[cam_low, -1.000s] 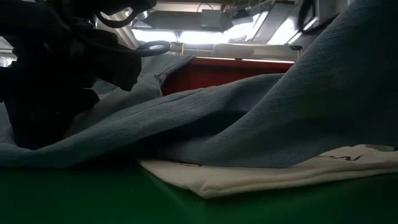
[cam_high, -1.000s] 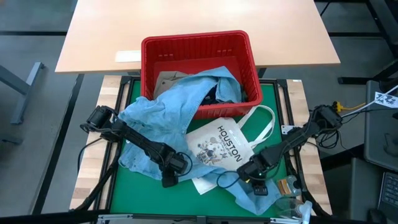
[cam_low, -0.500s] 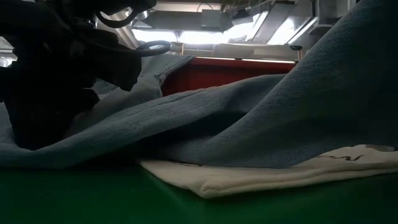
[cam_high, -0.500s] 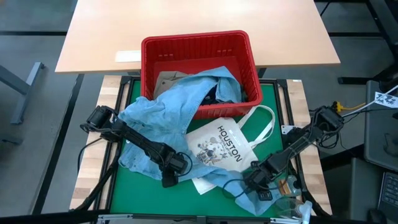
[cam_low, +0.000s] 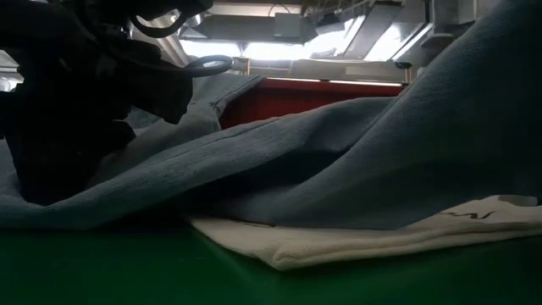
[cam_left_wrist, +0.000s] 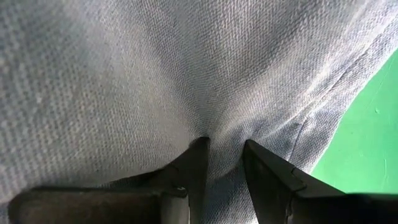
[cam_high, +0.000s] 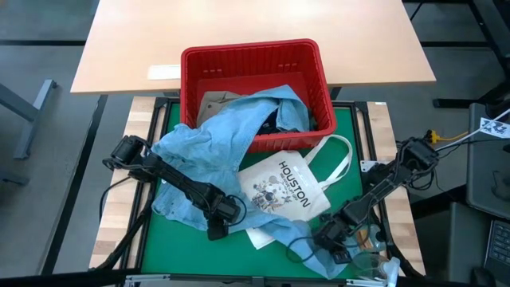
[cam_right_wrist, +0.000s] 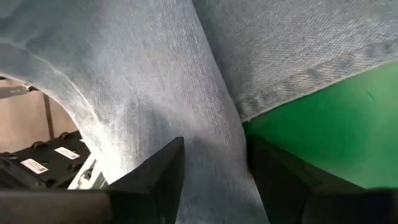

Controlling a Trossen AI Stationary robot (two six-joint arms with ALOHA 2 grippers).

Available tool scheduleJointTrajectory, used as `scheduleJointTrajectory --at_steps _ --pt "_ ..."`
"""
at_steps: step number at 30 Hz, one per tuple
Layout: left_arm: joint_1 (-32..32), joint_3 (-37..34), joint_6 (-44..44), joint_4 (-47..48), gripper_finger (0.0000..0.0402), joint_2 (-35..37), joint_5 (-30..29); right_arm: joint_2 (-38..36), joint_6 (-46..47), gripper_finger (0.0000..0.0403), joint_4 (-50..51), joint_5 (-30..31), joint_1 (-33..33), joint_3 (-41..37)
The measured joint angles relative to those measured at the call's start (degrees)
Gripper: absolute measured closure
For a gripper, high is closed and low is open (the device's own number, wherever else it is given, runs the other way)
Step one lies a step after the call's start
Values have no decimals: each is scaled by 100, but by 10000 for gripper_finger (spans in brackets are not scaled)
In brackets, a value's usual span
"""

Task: Fold Laundry from Bin
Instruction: Fold the blue jeans

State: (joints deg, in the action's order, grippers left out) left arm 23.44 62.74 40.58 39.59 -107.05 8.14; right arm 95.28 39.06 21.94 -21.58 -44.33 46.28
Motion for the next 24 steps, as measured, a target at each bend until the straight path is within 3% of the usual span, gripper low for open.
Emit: scheduleJointTrajectory --at_steps 4,8,10,14,18,24 --pt "0 0 0 0 299 -2 2 62 21 263 25 107 -18 -4" --pt "0 0 -7 1 299 -2 4 44 30 363 339 266 55 146" --pt "0 5 -13 34 299 -2 50 29 -42 390 709 419 93 339" --pt "-7 12 -22 222 299 -6 364 -109 -115 377 2129 1222 233 939" --pt "62 5 -16 357 299 -6 613 -278 -237 395 3577 2230 407 1617" --pt "170 5 122 515 299 -8 793 -430 -258 390 5619 3521 630 2648"
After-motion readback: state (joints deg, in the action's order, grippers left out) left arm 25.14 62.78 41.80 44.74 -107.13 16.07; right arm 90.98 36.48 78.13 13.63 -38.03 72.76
